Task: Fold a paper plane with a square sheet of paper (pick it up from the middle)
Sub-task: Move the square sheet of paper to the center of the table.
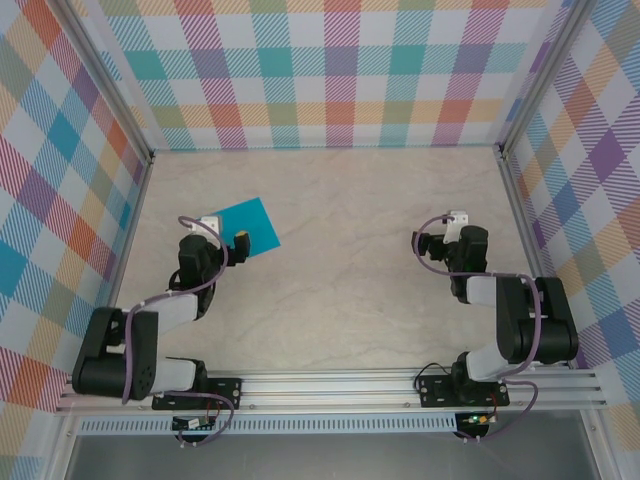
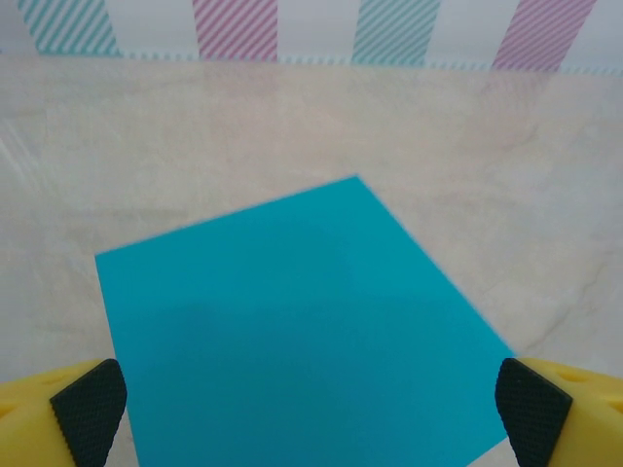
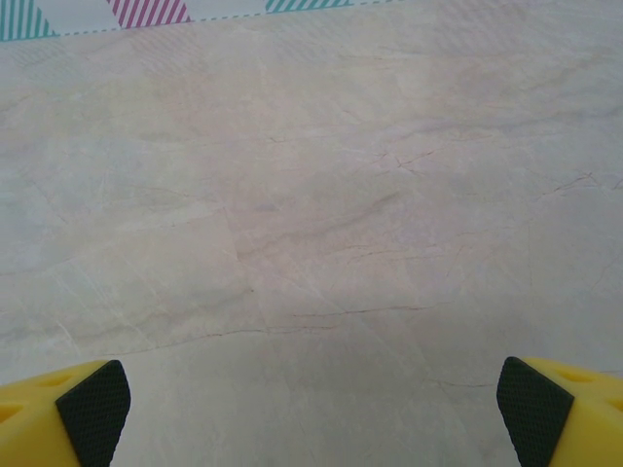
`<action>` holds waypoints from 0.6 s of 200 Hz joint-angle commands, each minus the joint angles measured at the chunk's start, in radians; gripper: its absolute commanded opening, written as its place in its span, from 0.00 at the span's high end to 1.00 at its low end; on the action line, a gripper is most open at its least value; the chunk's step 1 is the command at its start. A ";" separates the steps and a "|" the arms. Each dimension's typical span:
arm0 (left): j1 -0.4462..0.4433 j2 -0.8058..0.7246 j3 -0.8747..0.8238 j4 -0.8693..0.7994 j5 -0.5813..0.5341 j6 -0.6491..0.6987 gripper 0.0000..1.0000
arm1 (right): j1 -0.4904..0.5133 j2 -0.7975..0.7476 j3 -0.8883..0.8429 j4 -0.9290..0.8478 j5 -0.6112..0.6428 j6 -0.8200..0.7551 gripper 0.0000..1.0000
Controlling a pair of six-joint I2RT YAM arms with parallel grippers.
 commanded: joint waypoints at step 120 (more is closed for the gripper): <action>0.018 -0.424 0.290 -0.834 0.104 -0.467 0.00 | -0.002 -0.580 0.247 -1.049 -0.377 0.465 0.00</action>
